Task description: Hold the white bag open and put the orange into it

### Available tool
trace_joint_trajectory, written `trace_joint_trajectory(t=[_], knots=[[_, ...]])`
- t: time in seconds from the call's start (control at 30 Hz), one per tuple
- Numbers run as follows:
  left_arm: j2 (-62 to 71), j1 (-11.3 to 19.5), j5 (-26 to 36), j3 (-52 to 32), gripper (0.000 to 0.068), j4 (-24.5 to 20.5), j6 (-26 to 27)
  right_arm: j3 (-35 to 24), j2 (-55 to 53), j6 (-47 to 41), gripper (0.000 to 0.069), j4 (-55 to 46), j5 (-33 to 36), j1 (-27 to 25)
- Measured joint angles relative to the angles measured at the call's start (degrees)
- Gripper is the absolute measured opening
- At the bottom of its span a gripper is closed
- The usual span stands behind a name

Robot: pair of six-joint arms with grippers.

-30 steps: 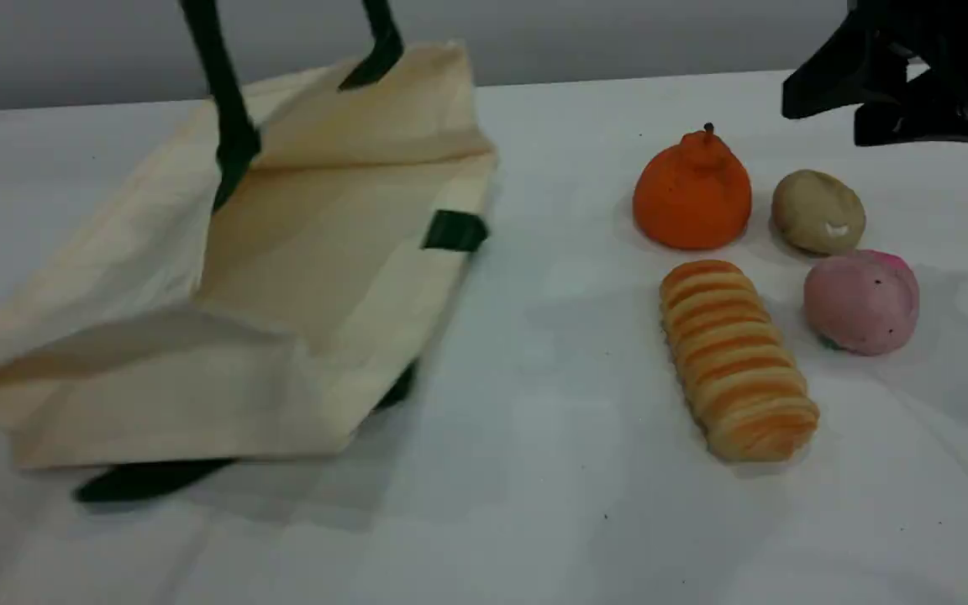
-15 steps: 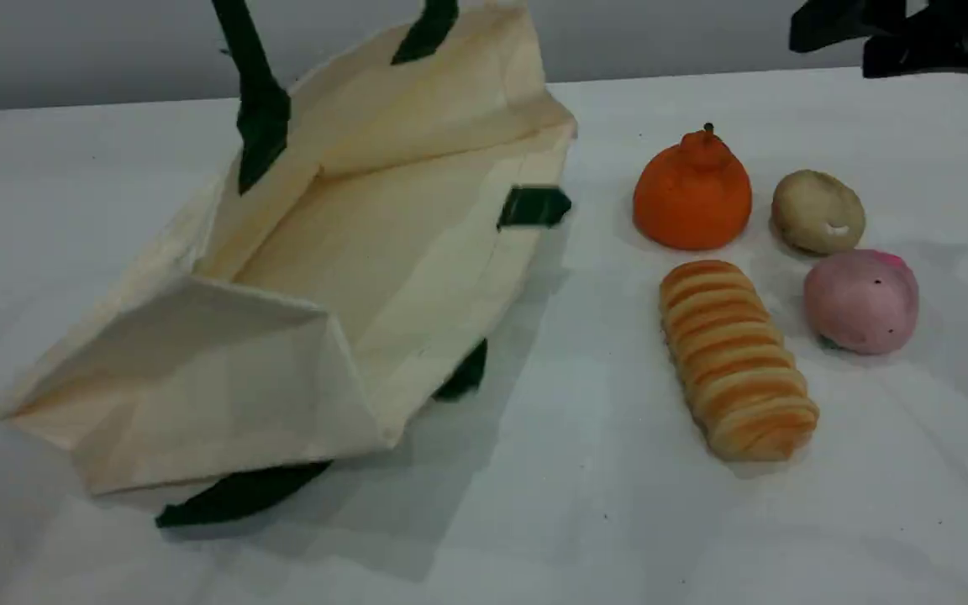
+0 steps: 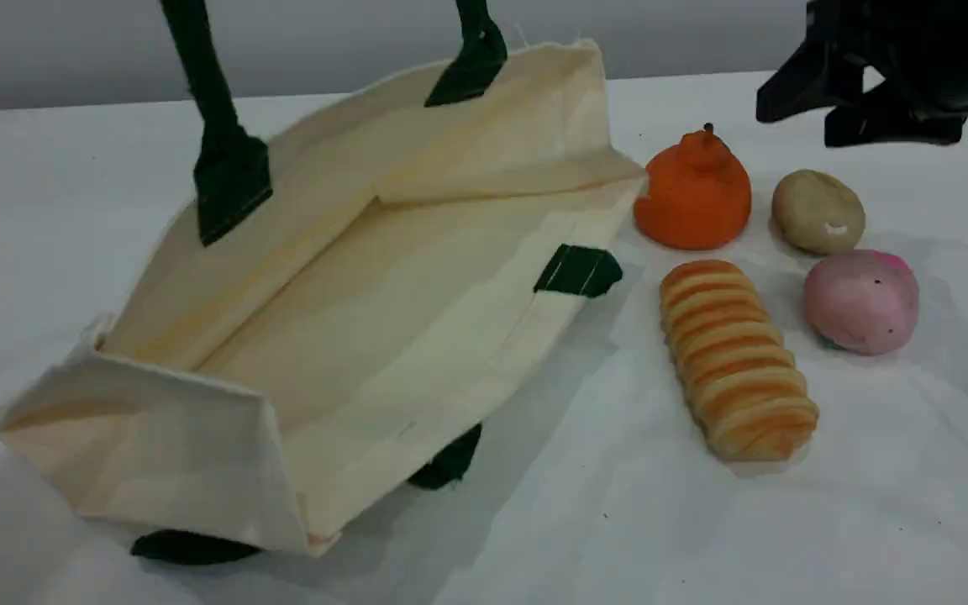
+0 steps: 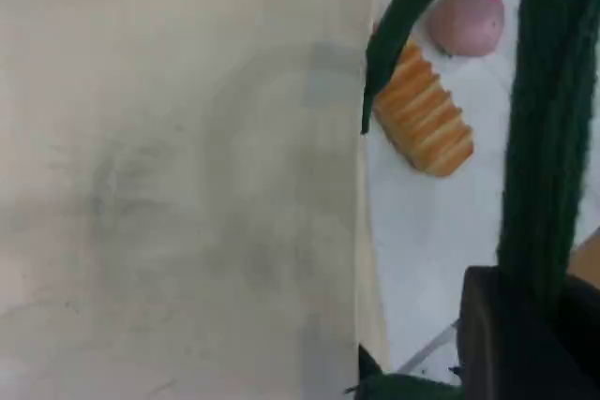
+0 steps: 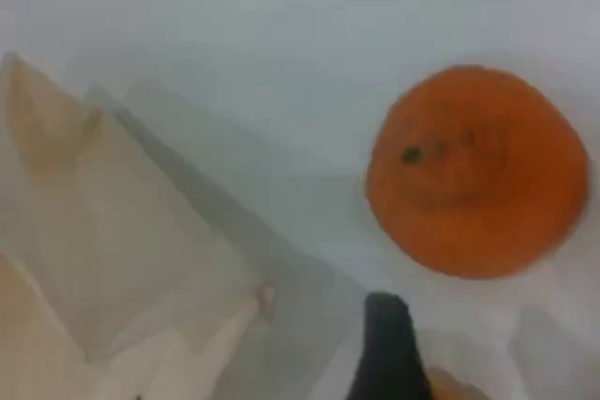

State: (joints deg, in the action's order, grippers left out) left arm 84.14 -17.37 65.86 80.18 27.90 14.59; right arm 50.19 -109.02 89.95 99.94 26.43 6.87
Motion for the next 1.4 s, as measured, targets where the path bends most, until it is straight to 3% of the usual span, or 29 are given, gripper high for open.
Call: trace_joint_trajectory(t=[0.47,0.83,1.07,1.23,1.4], knots=[[0.00,0.00,0.48,0.00,0.0074,-1.06,1.58,11.41,-6.03,0.00,0.0479,0.02,2.33,0.00],[-0.04,0.00,-0.25,0.00,0.0074,-0.47,1.47,11.71,-9.86,0.00,0.0479,-0.16,3.69,1.57],[-0.04,0.00,-0.37,0.11,0.0074,-0.48,1.47,15.79,-13.15,0.00,0.0479,0.02,2.09,4.36],[-0.04,0.00,-0.37,0.11,0.0074,-0.48,1.42,16.03,-15.33,0.00,0.0479,0.02,-4.03,5.37],[-0.04,0.00,-0.57,0.11,0.0074,-0.48,1.42,16.03,-16.72,0.00,0.0479,0.06,-5.87,5.31]])
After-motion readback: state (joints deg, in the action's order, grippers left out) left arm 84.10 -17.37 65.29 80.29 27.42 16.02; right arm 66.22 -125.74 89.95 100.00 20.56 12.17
